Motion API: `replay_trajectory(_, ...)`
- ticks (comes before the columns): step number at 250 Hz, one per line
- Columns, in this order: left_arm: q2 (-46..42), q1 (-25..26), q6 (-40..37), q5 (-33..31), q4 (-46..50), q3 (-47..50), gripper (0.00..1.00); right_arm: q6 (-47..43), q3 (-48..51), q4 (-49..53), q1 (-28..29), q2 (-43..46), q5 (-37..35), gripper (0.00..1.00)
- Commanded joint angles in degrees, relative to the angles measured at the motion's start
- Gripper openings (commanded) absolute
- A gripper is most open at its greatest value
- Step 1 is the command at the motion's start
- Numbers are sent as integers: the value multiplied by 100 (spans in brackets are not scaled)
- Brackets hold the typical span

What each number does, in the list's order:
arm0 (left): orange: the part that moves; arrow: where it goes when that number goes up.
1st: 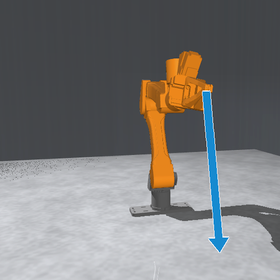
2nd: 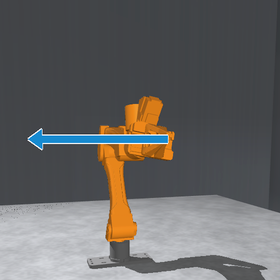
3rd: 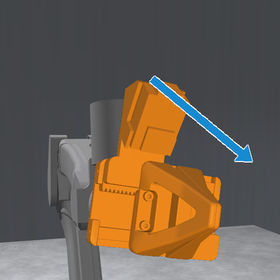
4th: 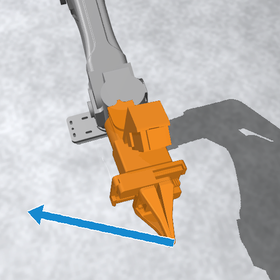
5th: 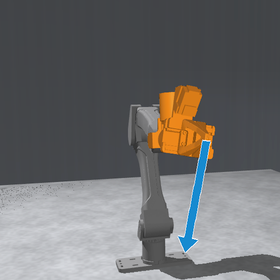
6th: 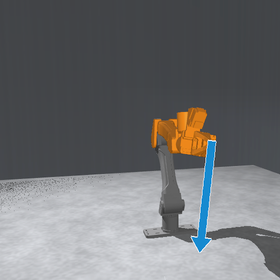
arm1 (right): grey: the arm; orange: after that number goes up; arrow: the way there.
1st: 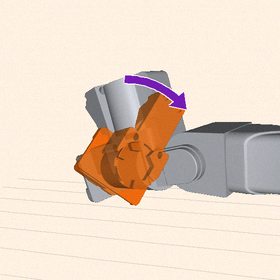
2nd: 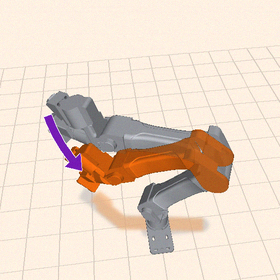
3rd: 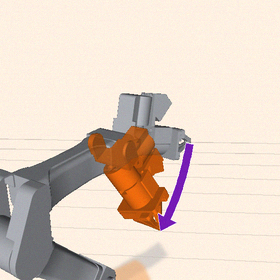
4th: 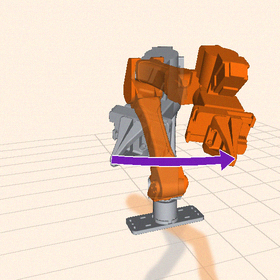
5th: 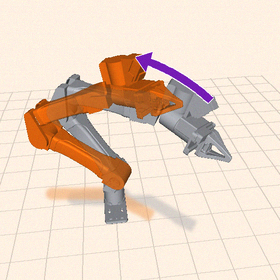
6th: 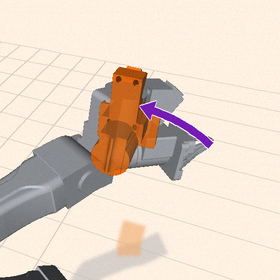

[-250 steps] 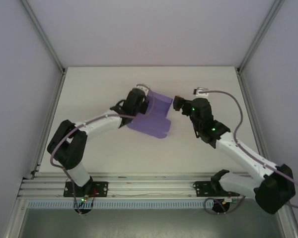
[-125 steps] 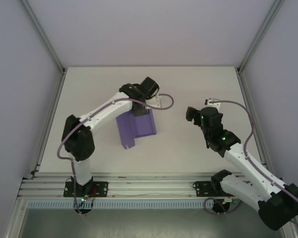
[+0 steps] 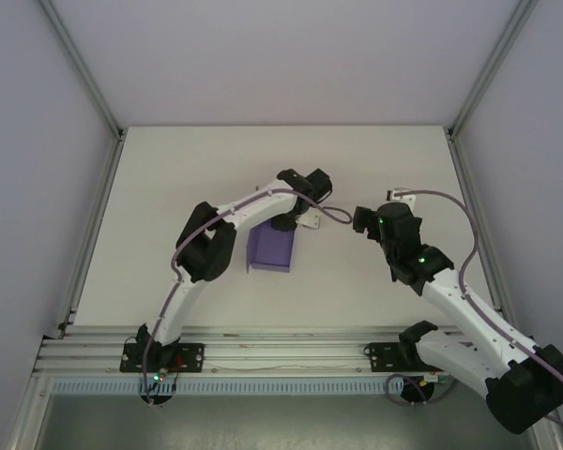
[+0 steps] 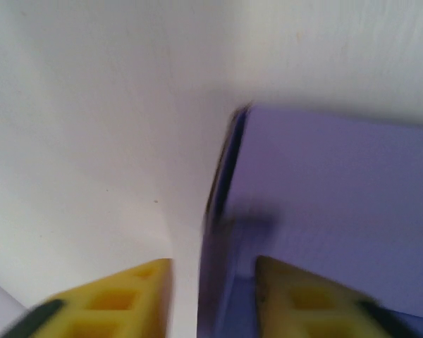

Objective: Assemble paper box

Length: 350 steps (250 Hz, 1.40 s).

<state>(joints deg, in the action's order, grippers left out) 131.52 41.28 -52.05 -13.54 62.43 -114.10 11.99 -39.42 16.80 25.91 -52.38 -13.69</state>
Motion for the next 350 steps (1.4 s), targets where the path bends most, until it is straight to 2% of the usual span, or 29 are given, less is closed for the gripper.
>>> replay_trajectory(1,-93,29,-73,128,85,-255,51,-30,-43,203,-50,44,-168,100)
replay_trajectory(17,-277,34,-106,213,11,-210,55,-38,-66,202,-59,46,-160,100)
replay_trajectory(49,-811,22,-32,508,-445,37,56,-162,-75,71,-88,31,-67,100)
replay_trajectory(60,-1092,-22,117,677,-762,160,61,-266,-79,-8,-125,-20,67,100)
replay_trajectory(64,-1197,-47,207,736,-898,203,66,-290,-95,-25,-153,-54,146,100)
replay_trajectory(70,-1389,-99,384,813,-1170,299,95,-346,-128,-36,-193,-110,278,100)
replay_trajectory(74,-1520,-137,513,857,-1376,363,100,-367,-163,-51,-207,-157,350,100)
replay_trajectory(99,-2418,-477,1567,995,-2689,925,100,-591,-382,-113,-233,-494,637,100)
replay_trajectory(120,-3205,-726,2730,532,-3685,1543,100,-877,-542,-324,-235,-810,985,100)
replay_trajectory(136,-3798,-914,3839,31,-4114,2033,100,-1291,-689,-476,-233,-1137,1709,100)
replay_trajectory(146,-4182,-1071,4650,-218,-4324,2445,100,-1566,-813,-557,-230,-1391,2454,100)
replay_trajectory(170,-5110,-1573,6261,-235,-4766,3732,100,-2473,-1296,-394,-152,-2218,4262,96)
replay_trajectory(181,-5477,-1857,6706,-12,-4990,4374,100,-2975,-1641,-123,11,-2671,4680,95)
replay_trajectory(194,-5819,-2268,7205,430,-5187,5025,100,-3537,-2071,217,277,-3215,4634,95)
replay_trajectory(211,-6059,-2714,7630,874,-4984,5481,100,-4219,-2661,644,537,-3934,4545,92)
replay_trajectory(254,-6370,-2888,7941,492,-4663,6241,100,-4364,-3945,839,633,-5499,4506,84)
replay_trajectory(296,-6552,-2901,8262,248,-4464,6665,100,-4508,-4677,1041,662,-6383,4338,75)
replay_trajectory(321,-6718,-2908,8294,140,-4389,6806,100,-4386,-4771,1079,662,-6626,4360,62)
replay_trajectory(336,-6817,-2907,8290,132,-4399,6859,100,-4039,-4650,801,660,-6643,4101,42)
replay_trajectory(350,-6885,-2910,8311,67,-4431,6892,100,-3594,-4485,471,668,-6583,3666,31)
